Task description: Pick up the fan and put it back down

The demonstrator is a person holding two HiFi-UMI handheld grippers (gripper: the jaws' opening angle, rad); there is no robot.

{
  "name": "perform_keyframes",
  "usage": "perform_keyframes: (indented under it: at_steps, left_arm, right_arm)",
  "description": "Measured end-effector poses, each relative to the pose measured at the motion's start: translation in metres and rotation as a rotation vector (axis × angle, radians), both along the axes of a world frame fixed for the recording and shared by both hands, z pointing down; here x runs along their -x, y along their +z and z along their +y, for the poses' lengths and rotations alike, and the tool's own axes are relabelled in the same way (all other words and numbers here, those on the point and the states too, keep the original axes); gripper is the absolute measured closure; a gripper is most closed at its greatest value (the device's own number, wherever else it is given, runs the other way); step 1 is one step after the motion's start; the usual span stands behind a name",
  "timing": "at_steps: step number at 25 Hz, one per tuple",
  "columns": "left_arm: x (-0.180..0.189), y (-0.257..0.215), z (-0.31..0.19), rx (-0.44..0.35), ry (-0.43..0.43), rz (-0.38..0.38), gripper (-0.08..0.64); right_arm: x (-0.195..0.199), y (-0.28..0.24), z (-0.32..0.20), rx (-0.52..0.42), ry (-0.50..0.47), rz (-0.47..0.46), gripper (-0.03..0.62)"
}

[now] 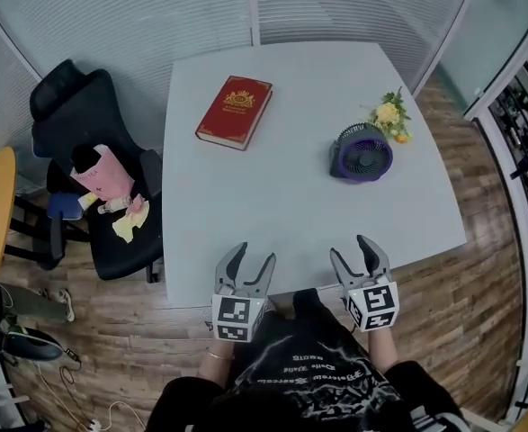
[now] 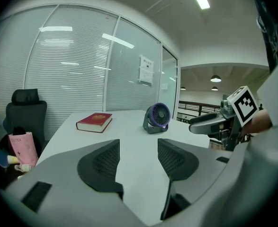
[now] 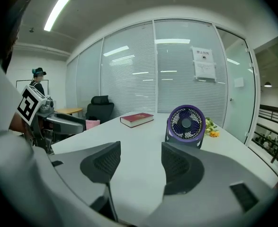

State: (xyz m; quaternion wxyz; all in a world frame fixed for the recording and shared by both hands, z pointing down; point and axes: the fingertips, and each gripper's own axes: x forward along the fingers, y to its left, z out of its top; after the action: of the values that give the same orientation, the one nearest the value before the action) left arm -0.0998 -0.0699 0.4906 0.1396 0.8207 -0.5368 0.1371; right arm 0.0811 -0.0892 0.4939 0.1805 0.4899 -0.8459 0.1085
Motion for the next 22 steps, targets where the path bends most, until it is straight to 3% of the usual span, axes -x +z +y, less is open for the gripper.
perform_keyframes:
  at_steps: [9, 13, 15, 20, 22]
  left_arm:
    - [0.024, -0.004, 0.006, -0.006, -0.025, 0.025, 0.296]
    - [0.023, -0.01, 0.004, -0.021, -0.017, 0.034, 0.298]
    - [0.022, -0.009, 0.004, -0.019, -0.01, 0.049, 0.333]
    - [0.022, -0.007, 0.003, -0.019, -0.01, 0.023, 0.507]
    - [0.022, -0.005, 0.004, -0.014, -0.002, 0.012, 0.535]
  right_arm:
    - [0.023, -0.001, 0.007, -0.015, -0.019, 0.012, 0.314]
    - [0.029, -0.008, 0.006, -0.048, -0.028, 0.015, 0.37]
    - [0.03, -0.011, 0.005, -0.058, -0.022, 0.013, 0.426]
    - [0.035, -0.015, 0.002, -0.072, -0.032, 0.03, 0.562]
    - [0.038, -0.015, 0.003, -0.071, -0.04, 0.029, 0.581]
